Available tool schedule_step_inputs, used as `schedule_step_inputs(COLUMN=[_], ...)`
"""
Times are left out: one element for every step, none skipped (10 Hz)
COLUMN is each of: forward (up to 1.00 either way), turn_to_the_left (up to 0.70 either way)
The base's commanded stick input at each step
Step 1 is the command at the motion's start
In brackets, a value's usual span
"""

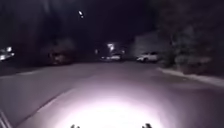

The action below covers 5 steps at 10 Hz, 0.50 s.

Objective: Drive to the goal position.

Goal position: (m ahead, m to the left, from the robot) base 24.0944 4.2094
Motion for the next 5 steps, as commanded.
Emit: schedule_step_inputs(forward=[0.85,0.85,0.85,0.85,0.85], turn_to_the_left=[0.00,0.00,0.00,0.00,0.00])
